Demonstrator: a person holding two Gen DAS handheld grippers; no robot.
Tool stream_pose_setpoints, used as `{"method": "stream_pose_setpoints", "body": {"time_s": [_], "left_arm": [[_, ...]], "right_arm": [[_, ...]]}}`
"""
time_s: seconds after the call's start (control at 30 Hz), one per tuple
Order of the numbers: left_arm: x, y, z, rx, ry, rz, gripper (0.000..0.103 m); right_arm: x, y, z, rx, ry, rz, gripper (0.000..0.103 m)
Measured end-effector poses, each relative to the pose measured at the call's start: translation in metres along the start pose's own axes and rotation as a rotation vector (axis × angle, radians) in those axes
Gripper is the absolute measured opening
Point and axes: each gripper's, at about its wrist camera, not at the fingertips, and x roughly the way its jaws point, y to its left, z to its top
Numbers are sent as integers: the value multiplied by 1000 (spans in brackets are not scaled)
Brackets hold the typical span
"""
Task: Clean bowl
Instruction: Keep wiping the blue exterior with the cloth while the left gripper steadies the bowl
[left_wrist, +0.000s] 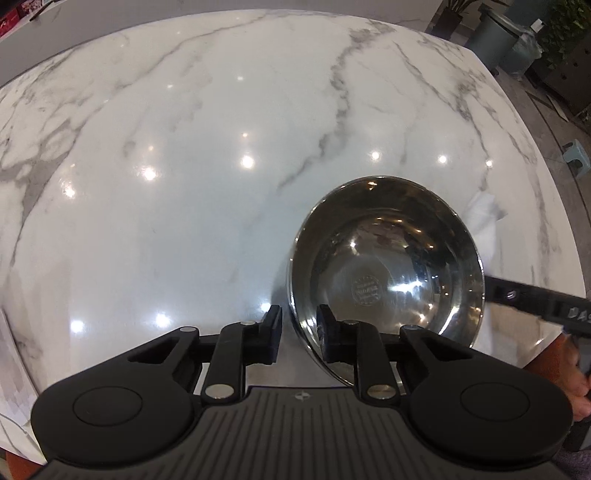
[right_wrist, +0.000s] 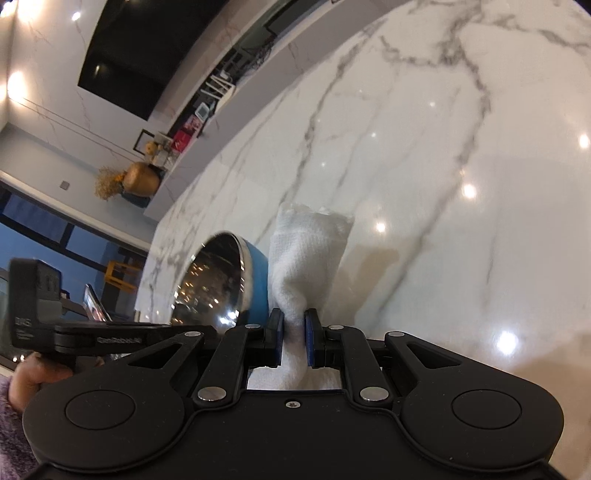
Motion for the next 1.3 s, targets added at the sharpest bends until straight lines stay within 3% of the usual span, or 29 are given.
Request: {"method": "stream_pose_setpoints", "body": {"time_s": [0.23,0.77,1.0,1.17,1.3], "left_arm": [[3,-6,-1,15,7,-15,19],[5,10,1,-54,-12,-7,19],[4,18,-8,-128,17,-25,33],[4,14,-12,-105,12,-15,33],[4,7,-12,-65,4,-19,25]], "right_arm": [[-10,-1,6,22,-29,47,11],[26,2,-22,24,94,8,11],[29,6,-21,17,102,5,11],[28,9,-19,12,98,-2,11],[24,12,-15,6,79,-2,11]]}}
